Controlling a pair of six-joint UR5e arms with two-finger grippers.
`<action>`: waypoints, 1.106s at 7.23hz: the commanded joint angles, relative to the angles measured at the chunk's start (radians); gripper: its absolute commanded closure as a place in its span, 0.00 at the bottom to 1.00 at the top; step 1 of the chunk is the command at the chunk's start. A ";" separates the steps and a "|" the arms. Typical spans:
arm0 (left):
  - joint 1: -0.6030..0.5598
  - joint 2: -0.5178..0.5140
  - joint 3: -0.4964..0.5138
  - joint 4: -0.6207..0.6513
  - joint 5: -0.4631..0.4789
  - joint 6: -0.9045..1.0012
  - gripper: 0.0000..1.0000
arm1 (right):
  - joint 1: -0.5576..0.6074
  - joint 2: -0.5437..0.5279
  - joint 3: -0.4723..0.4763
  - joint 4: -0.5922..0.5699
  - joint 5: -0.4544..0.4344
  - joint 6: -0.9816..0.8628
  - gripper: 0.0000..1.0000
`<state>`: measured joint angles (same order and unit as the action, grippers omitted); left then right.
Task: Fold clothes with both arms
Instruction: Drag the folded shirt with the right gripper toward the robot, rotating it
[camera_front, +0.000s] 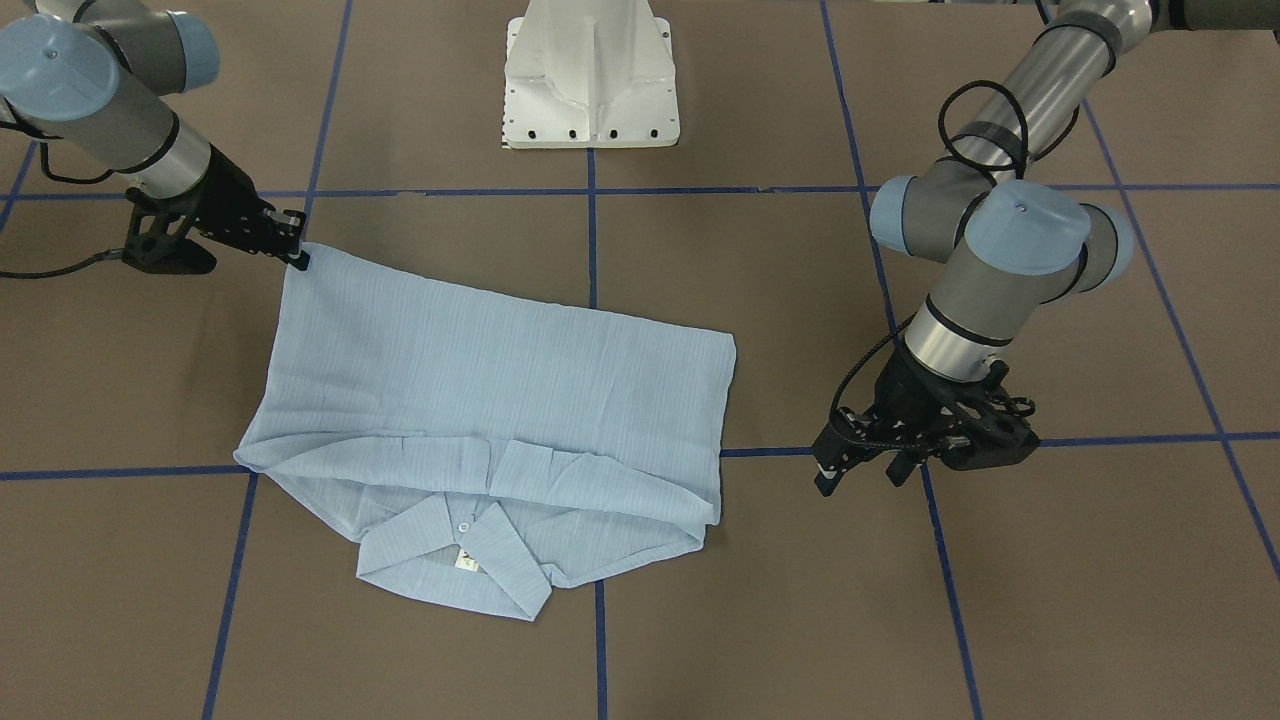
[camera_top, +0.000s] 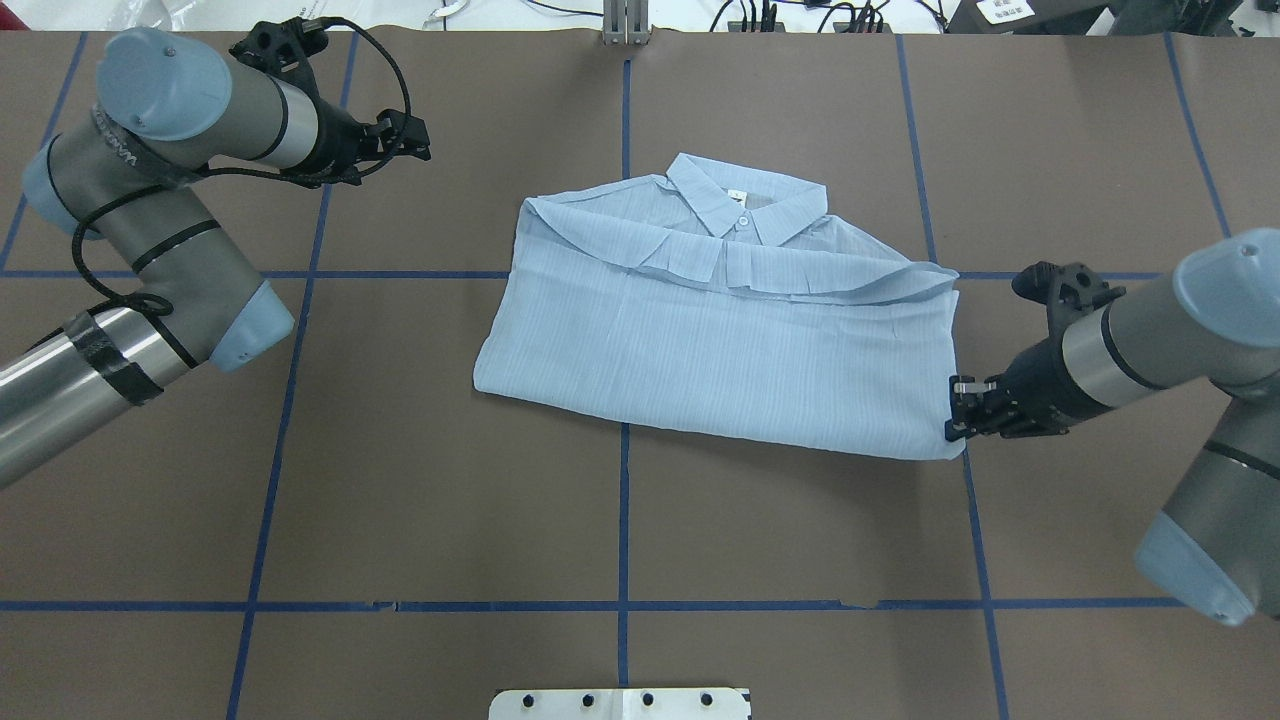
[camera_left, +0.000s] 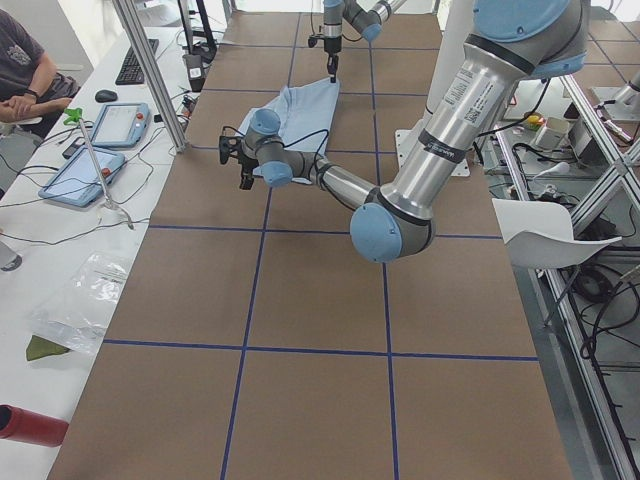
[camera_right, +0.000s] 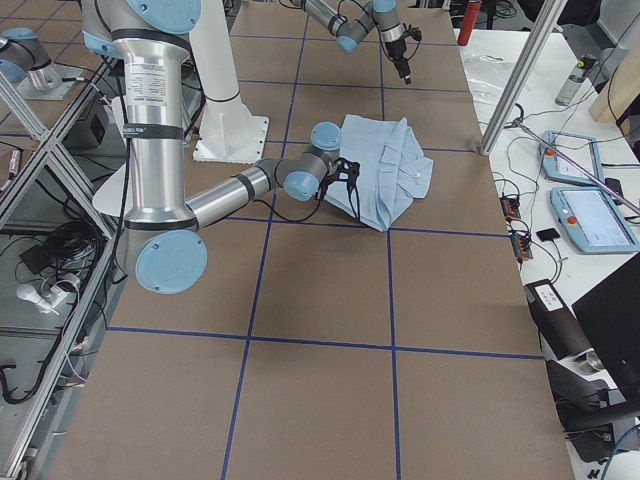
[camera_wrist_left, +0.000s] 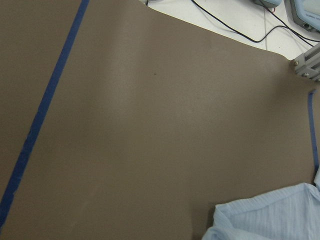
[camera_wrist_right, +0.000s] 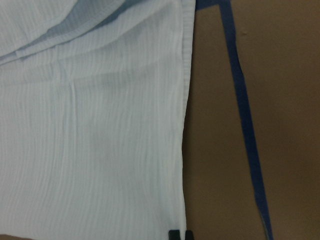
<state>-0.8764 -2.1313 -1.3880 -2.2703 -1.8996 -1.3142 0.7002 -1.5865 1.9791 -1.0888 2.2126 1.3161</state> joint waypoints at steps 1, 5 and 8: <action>0.001 0.001 -0.002 0.000 0.001 -0.004 0.00 | -0.176 -0.085 0.136 0.001 0.024 0.012 1.00; -0.001 0.013 -0.011 0.000 0.002 -0.004 0.00 | -0.448 -0.110 0.213 0.003 0.053 0.095 1.00; 0.001 0.019 -0.026 0.000 0.001 -0.004 0.00 | -0.428 -0.099 0.240 0.004 0.062 0.098 0.01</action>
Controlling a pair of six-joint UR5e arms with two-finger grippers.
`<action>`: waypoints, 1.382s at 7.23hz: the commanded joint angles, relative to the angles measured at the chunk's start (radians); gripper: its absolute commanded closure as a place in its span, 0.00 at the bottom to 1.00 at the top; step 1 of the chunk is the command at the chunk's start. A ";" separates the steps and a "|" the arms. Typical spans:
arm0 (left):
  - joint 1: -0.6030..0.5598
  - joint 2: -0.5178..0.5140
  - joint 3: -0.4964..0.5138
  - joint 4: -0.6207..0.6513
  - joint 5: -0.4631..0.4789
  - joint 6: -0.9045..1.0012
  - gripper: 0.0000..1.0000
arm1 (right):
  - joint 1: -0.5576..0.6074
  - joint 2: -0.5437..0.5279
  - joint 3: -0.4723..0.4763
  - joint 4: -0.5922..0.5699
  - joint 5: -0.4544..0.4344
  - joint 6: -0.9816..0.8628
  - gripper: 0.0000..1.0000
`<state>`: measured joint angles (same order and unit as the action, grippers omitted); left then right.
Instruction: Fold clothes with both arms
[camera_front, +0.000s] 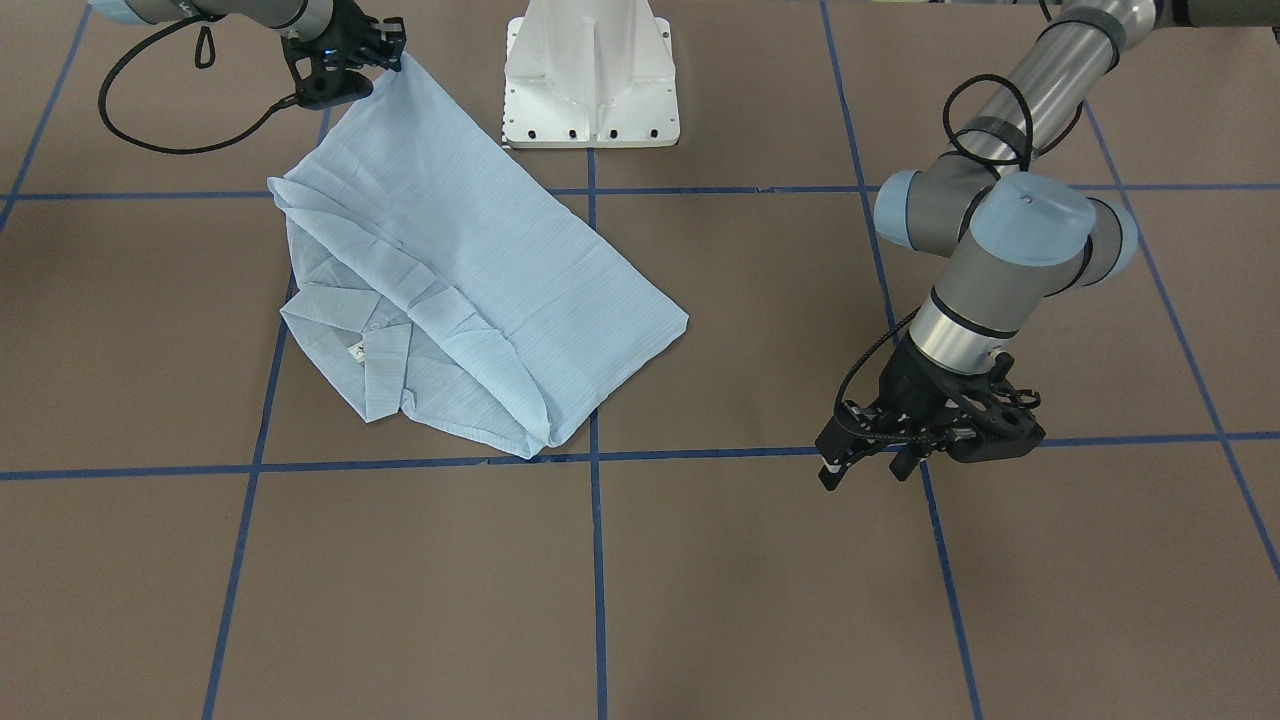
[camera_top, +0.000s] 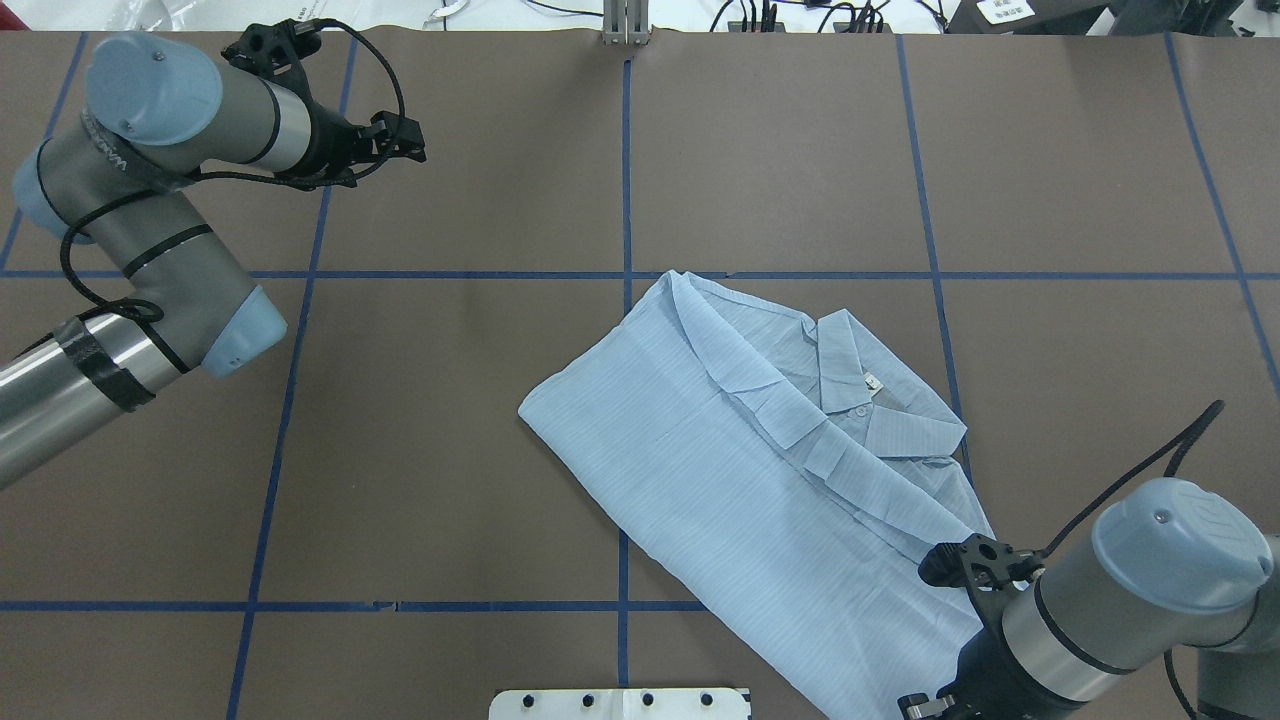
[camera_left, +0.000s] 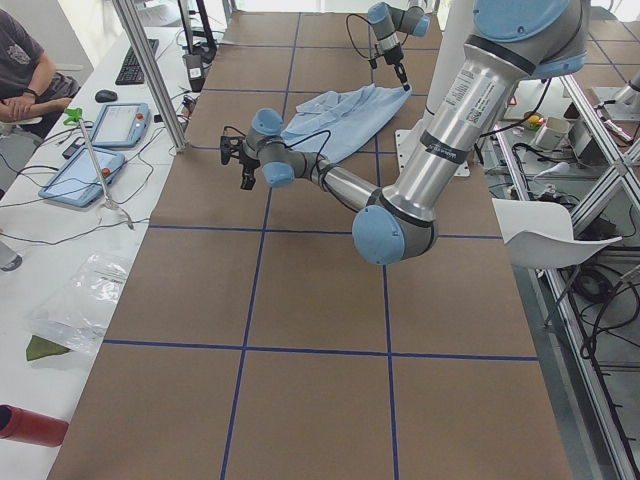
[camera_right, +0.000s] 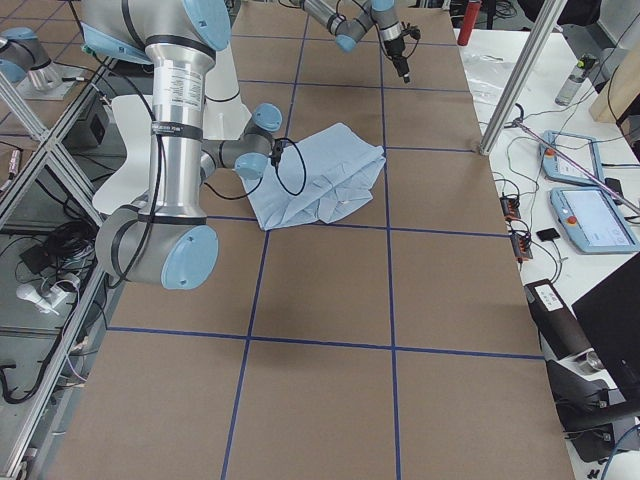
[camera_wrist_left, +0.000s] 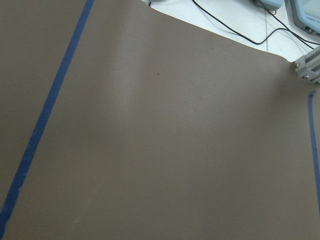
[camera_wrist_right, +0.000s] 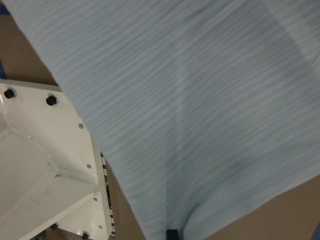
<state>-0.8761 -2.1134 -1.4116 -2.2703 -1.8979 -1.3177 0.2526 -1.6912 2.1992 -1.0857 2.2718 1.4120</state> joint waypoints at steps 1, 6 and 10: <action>0.000 0.001 -0.003 0.000 -0.004 0.000 0.00 | 0.069 0.018 0.036 0.001 0.003 0.001 0.00; 0.006 0.023 -0.067 0.002 -0.055 -0.023 0.00 | 0.316 0.136 0.020 0.000 -0.003 -0.013 0.00; 0.081 0.027 -0.235 0.159 -0.086 -0.173 0.00 | 0.439 0.142 -0.005 -0.005 -0.009 -0.016 0.00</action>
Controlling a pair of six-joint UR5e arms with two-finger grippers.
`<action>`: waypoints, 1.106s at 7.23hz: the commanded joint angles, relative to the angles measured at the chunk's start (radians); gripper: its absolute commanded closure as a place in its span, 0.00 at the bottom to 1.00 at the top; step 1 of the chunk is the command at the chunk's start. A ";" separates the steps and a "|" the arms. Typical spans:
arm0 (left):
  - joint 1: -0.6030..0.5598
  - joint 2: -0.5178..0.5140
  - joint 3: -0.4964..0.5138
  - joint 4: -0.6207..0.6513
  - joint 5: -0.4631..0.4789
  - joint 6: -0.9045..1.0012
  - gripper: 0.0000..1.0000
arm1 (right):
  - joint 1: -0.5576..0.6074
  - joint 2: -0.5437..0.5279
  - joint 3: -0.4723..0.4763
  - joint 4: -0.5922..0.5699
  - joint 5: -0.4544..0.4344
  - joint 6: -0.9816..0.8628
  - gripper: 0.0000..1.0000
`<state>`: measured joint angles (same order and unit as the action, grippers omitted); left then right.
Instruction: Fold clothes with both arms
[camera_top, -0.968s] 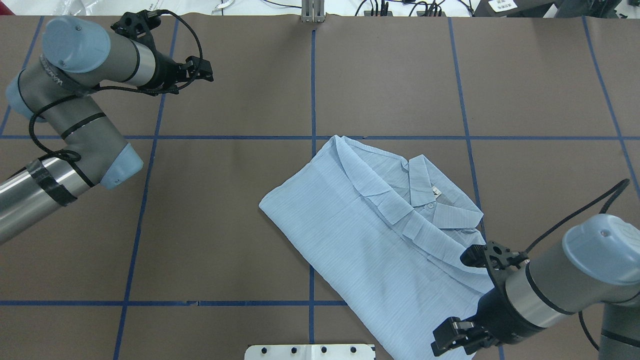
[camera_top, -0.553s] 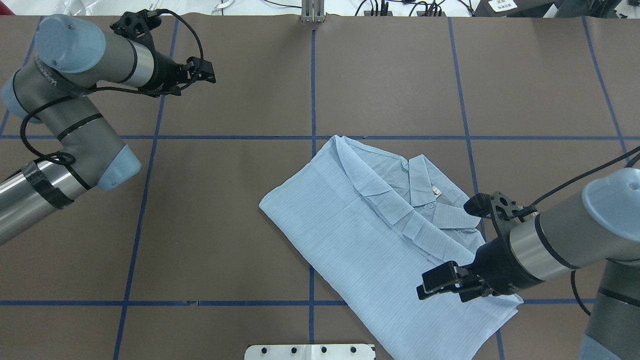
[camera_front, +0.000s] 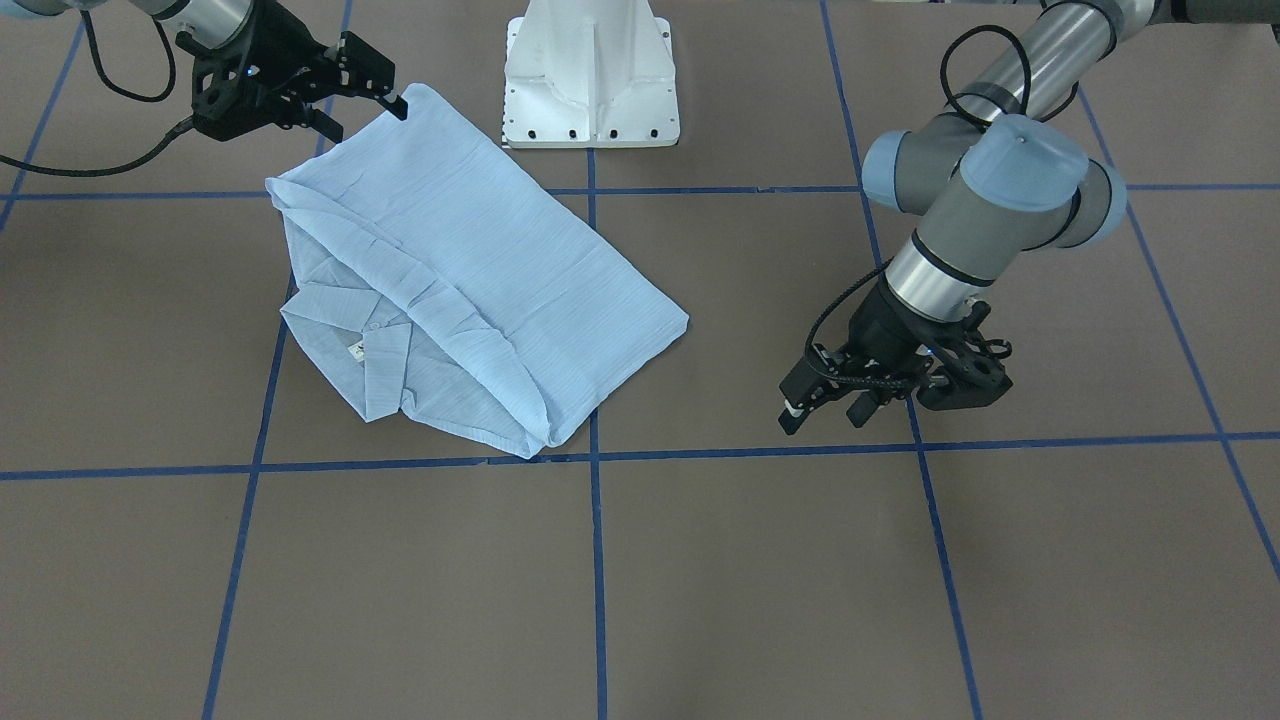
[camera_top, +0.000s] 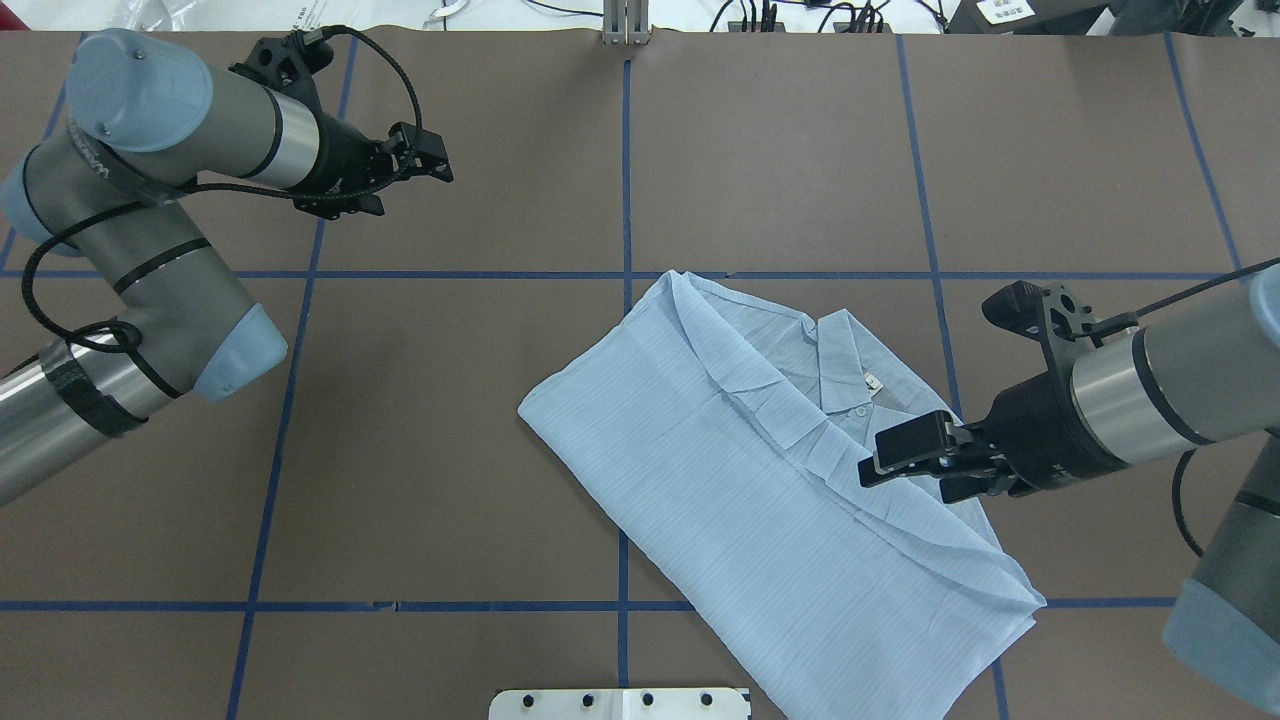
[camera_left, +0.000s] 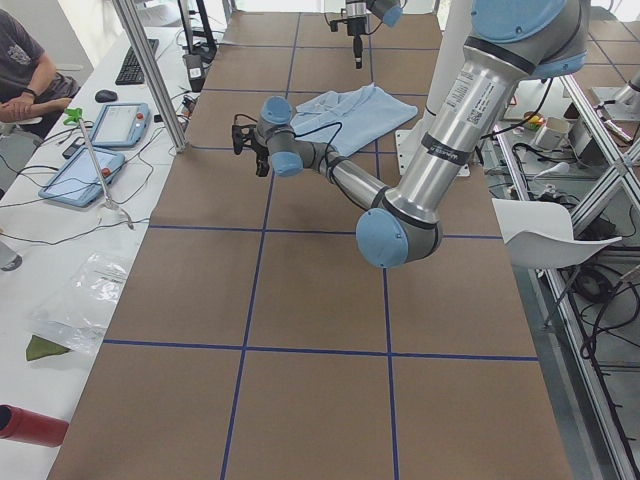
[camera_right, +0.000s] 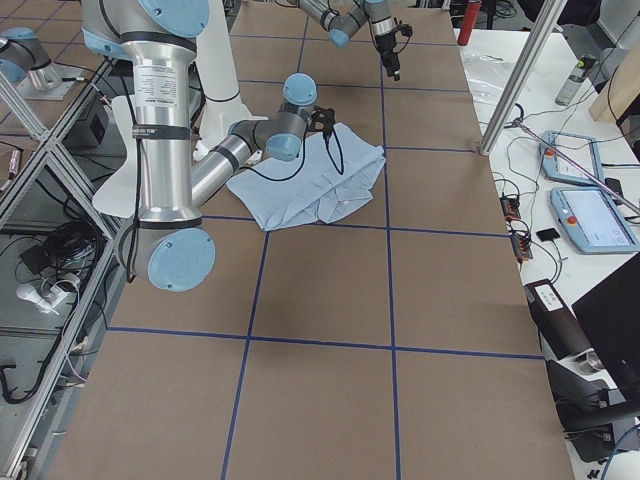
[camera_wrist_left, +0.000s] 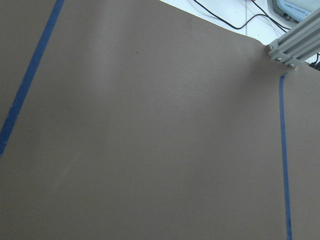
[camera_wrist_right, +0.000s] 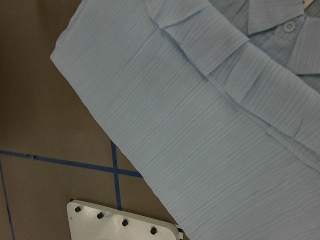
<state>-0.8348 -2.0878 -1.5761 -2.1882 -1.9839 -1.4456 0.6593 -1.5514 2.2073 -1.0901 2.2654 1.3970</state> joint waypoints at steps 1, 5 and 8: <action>0.077 0.002 -0.099 0.082 0.005 -0.097 0.00 | 0.055 0.002 -0.015 -0.001 -0.003 -0.001 0.00; 0.221 0.003 -0.127 0.084 0.081 -0.228 0.00 | 0.082 0.010 -0.023 -0.001 -0.003 -0.001 0.00; 0.276 -0.003 -0.070 0.090 0.132 -0.243 0.01 | 0.082 0.010 -0.034 -0.002 -0.003 -0.001 0.00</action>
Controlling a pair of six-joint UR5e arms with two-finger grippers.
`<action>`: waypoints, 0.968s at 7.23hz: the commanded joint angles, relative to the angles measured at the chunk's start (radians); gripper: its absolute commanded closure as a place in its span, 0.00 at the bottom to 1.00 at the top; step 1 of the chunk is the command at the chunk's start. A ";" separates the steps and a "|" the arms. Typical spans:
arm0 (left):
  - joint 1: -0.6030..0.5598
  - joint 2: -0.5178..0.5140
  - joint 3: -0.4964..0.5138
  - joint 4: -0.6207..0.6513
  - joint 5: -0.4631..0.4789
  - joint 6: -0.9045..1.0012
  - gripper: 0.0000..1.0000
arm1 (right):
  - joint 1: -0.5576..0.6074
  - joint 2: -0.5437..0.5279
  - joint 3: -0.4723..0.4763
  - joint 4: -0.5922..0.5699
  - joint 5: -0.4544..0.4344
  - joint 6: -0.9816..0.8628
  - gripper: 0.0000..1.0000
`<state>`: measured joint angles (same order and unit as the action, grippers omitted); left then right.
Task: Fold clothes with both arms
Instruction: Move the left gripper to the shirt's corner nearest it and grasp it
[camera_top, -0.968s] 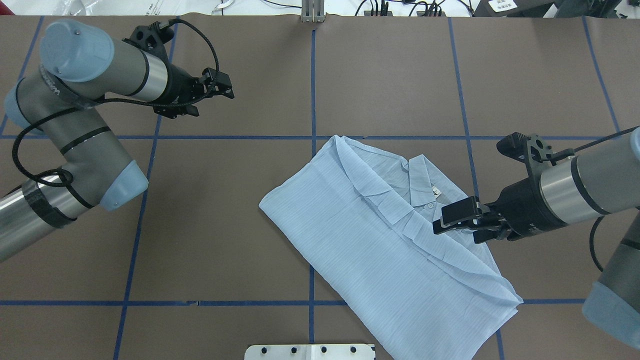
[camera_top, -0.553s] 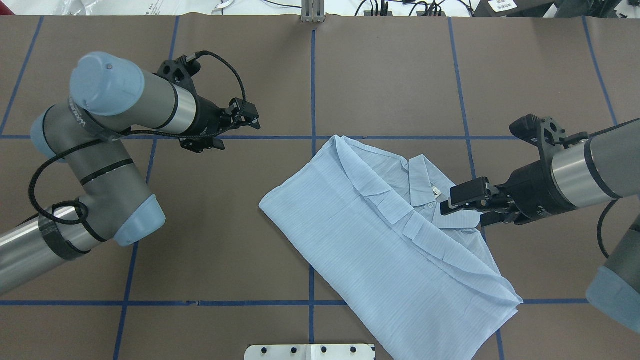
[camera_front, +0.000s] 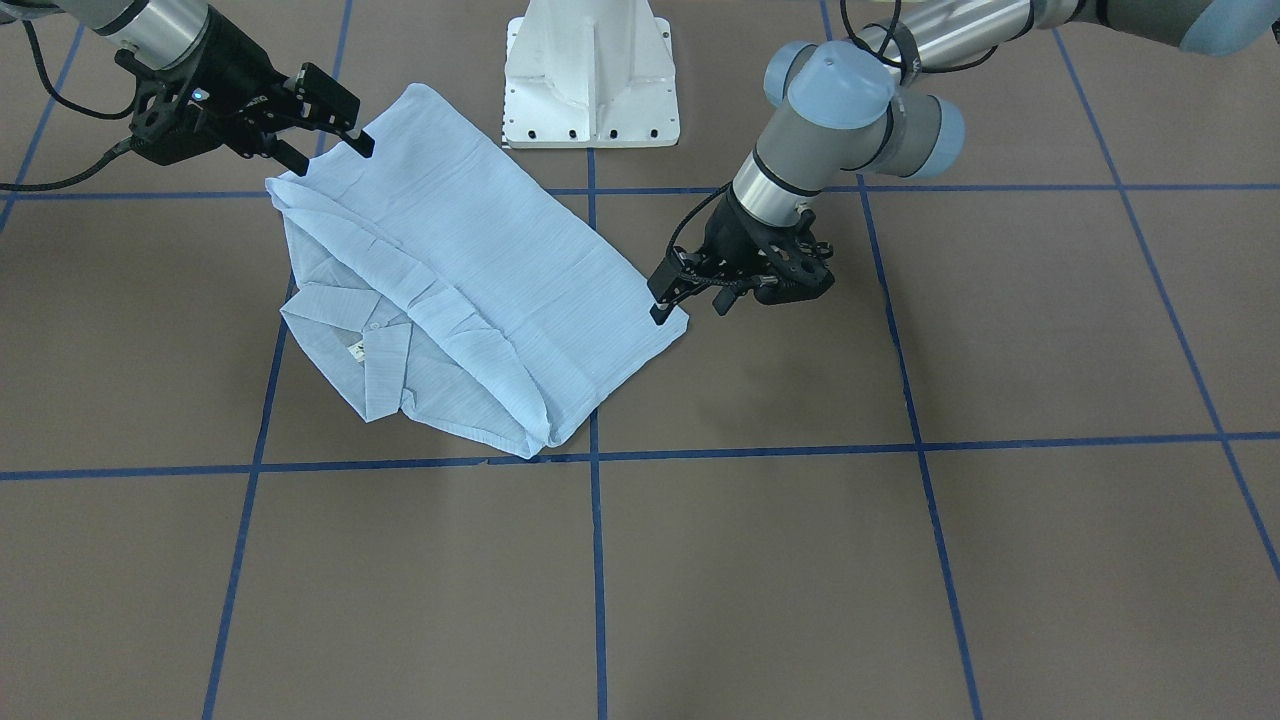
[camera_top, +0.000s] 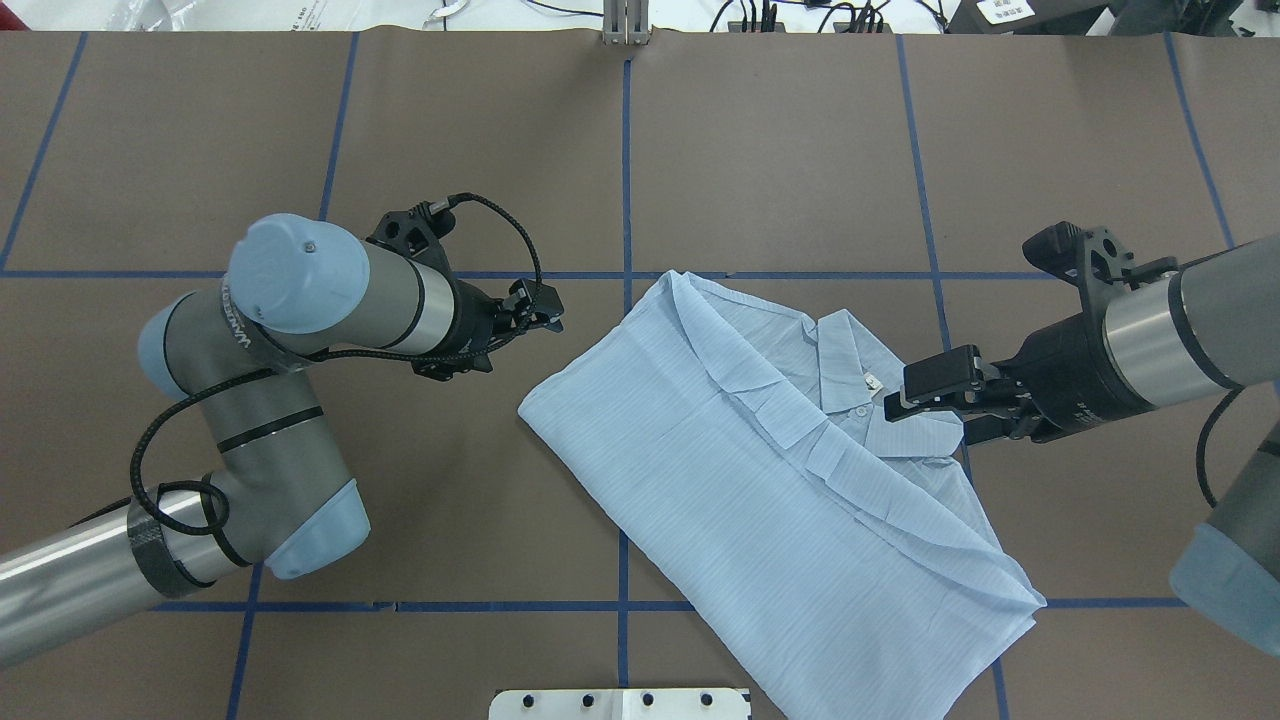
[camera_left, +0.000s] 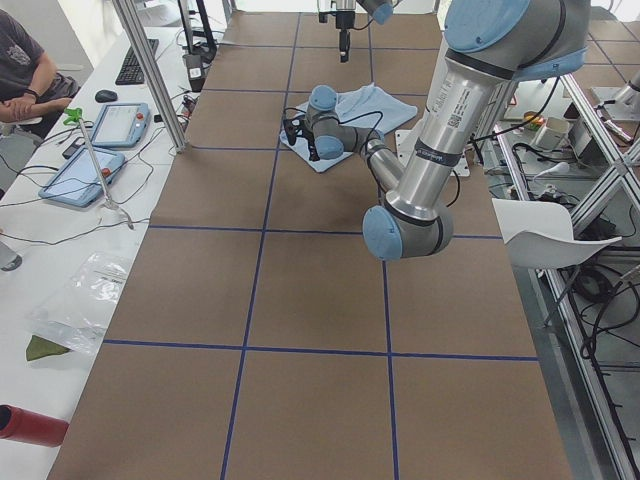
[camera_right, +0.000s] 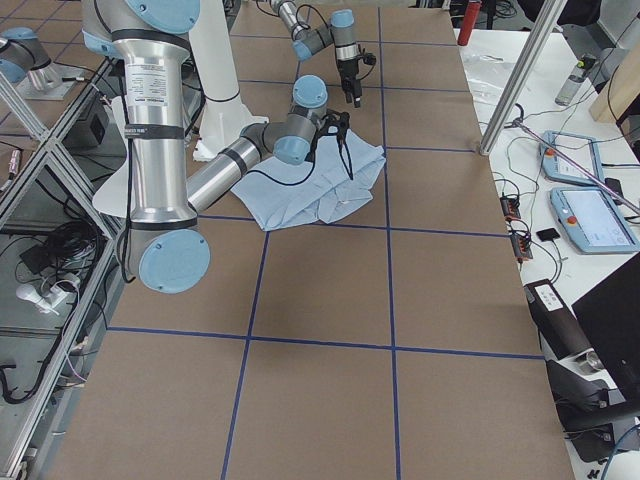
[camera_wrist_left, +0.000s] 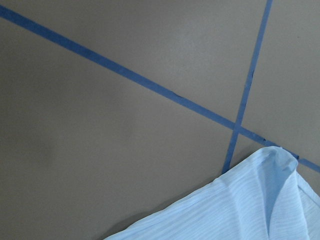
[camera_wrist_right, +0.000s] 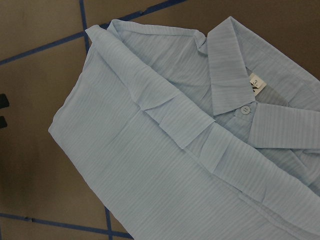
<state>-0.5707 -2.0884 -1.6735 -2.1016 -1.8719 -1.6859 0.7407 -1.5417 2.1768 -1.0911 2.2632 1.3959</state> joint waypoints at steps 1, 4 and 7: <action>0.014 -0.013 0.062 0.012 0.037 -0.003 0.02 | 0.000 0.000 -0.006 -0.001 -0.001 0.000 0.00; 0.031 -0.025 0.083 0.012 0.039 -0.005 0.10 | 0.000 0.002 -0.008 -0.001 0.001 0.000 0.00; 0.054 -0.042 0.109 0.011 0.040 -0.005 0.11 | 0.000 0.002 -0.015 -0.001 0.001 0.000 0.00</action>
<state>-0.5233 -2.1238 -1.5751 -2.0906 -1.8321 -1.6897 0.7416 -1.5402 2.1660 -1.0922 2.2641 1.3959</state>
